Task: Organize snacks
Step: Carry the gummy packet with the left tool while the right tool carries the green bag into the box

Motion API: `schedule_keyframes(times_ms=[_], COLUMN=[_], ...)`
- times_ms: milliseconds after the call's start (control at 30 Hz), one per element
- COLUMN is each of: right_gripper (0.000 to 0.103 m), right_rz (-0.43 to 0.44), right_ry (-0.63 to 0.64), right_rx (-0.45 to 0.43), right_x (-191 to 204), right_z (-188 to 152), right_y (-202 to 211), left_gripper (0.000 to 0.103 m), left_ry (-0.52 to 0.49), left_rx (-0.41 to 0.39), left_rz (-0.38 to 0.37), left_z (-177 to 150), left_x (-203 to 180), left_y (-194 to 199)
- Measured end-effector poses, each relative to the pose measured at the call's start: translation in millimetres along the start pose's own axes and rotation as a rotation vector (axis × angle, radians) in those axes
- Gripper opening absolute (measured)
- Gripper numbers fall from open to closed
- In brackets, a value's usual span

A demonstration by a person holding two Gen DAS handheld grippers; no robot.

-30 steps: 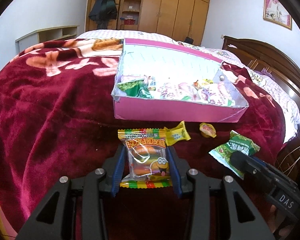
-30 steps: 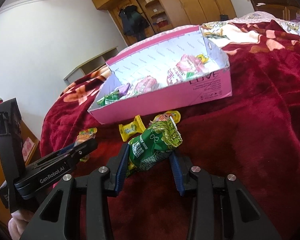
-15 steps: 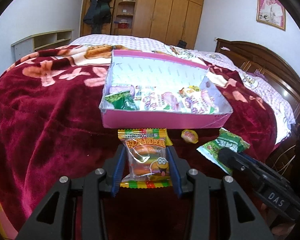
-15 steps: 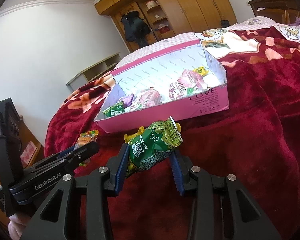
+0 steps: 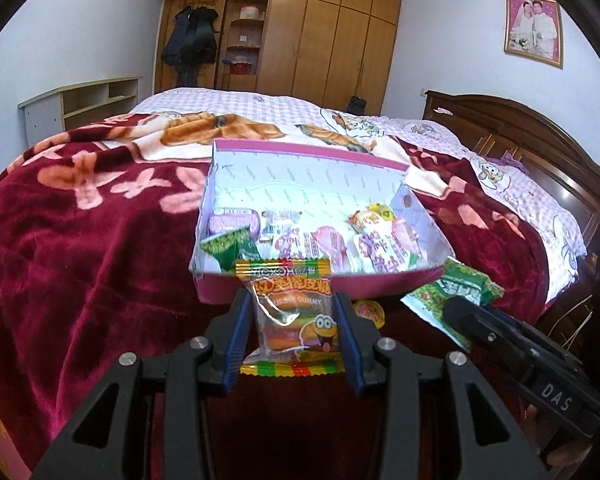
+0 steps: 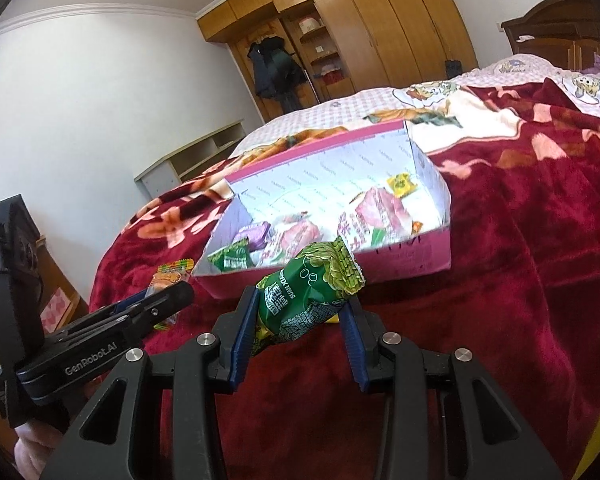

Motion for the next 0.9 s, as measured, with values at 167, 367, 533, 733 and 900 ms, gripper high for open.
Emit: schedule_keyframes(times_ms=[167,367,533,733,900], right_gripper=[0.041,0.041,0.041,0.041,0.041], right_rz=[-0.009,-0.006,-0.001,-0.011,-0.024], right_ry=[0.02,0.031,0.042,0.061,0.064], right_rx=[-0.006,-0.015,-0.024,-0.035,-0.04], right_x=[-1.6,-3.2,-2.5,-2.4,-6.6], right_z=[11.0,25.8,35.6,49.3,61.2], right_y=[-4.6,-14.1,-20.5,-28.7,-38.1], left_gripper=[0.043,0.043,0.043,0.043,0.043], left_ry=[-0.006,-0.011,-0.033,-0.048,-0.053], left_rx=[-0.022,-0.036,-0.047,-0.058,-0.061], left_rz=[0.008,0.016,0.019,0.014,0.016], left_z=[14.2,30.7,42.8,56.9,70.6], left_x=[-0.7,-1.8,-8.4,-16.7,-20.0], left_y=[-7.5,-20.2,-28.3,-39.4,-51.3])
Point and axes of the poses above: each gripper's, at about its wrist camera, not at the fingertips, and y roughly against the way its jaws point, x to its left, z to its top, the point moved 2 cm from there along -y, roughly the way its jaws point, and after that the axes turned 7 degrees about y, right-handed, at the moved point
